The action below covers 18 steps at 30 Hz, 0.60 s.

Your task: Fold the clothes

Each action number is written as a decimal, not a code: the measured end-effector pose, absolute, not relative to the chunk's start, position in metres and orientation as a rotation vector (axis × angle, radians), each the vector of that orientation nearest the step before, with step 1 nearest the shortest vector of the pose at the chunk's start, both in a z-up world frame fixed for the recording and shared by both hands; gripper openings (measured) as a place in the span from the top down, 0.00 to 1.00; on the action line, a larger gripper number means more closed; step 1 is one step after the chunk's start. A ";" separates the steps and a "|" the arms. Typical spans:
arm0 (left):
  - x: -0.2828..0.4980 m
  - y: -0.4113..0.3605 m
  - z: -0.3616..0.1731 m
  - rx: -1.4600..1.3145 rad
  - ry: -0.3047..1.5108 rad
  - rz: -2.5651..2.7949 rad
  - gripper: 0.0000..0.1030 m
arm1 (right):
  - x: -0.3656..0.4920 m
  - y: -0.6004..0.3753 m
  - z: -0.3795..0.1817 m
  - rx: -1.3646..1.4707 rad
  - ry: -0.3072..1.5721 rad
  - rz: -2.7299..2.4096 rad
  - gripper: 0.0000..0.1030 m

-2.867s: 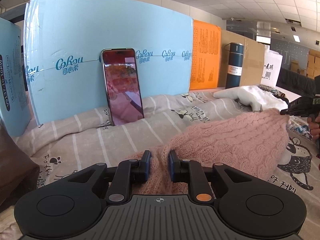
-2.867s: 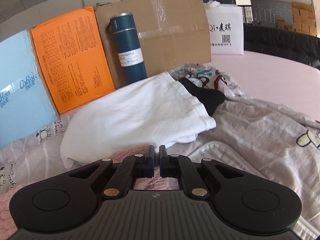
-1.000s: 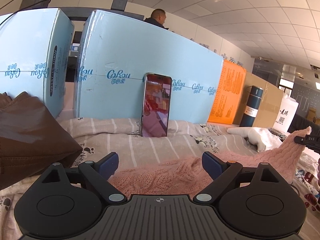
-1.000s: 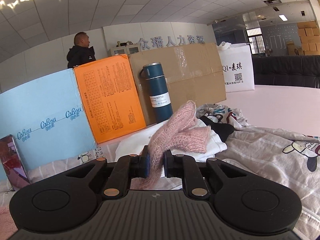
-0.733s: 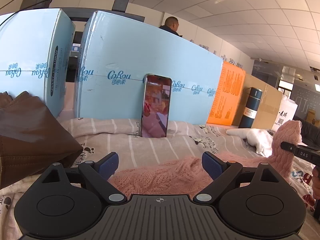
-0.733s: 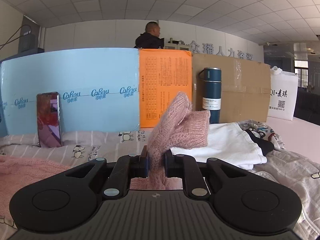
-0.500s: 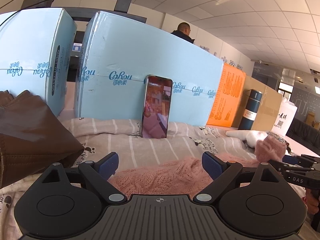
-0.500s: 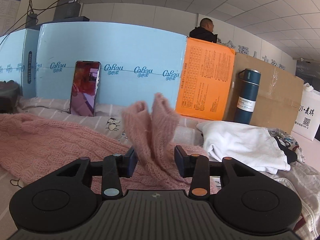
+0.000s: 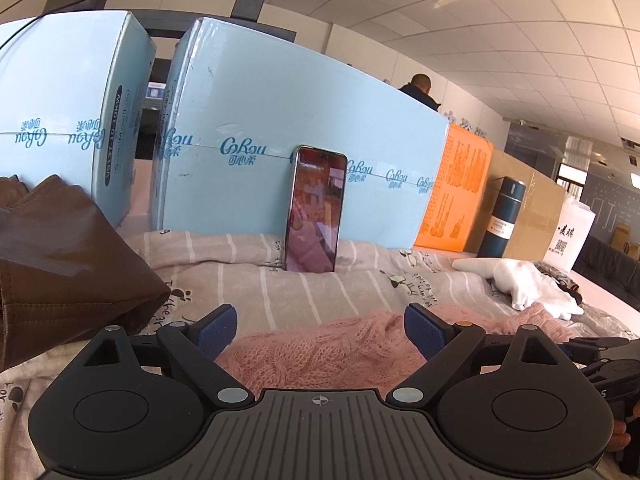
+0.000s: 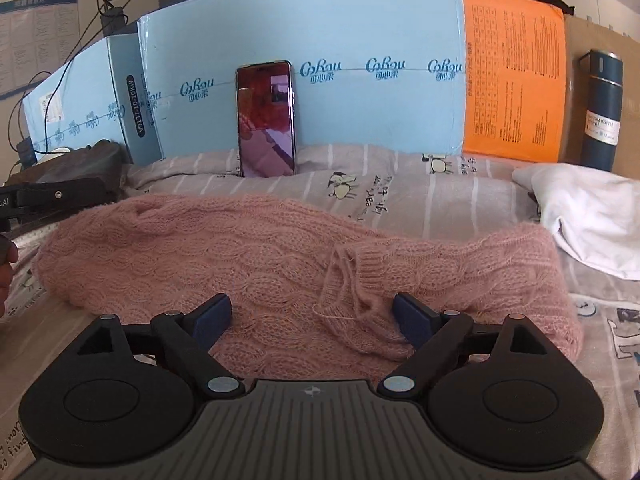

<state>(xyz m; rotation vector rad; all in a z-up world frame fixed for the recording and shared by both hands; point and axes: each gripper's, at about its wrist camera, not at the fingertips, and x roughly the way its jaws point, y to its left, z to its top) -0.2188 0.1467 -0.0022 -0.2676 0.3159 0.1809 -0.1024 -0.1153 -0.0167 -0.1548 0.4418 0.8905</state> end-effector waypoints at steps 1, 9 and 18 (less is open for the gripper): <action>-0.219 0.147 -0.003 -0.269 0.318 0.182 0.09 | -0.101 -0.115 -0.018 -0.144 0.463 0.893 0.14; -0.221 0.150 -0.003 -0.284 0.326 0.201 0.09 | -0.091 -0.152 -0.009 0.071 0.453 0.774 0.14; -0.223 0.148 -0.004 -0.284 0.336 0.197 0.09 | -0.044 -0.202 -0.028 0.314 0.628 0.378 0.11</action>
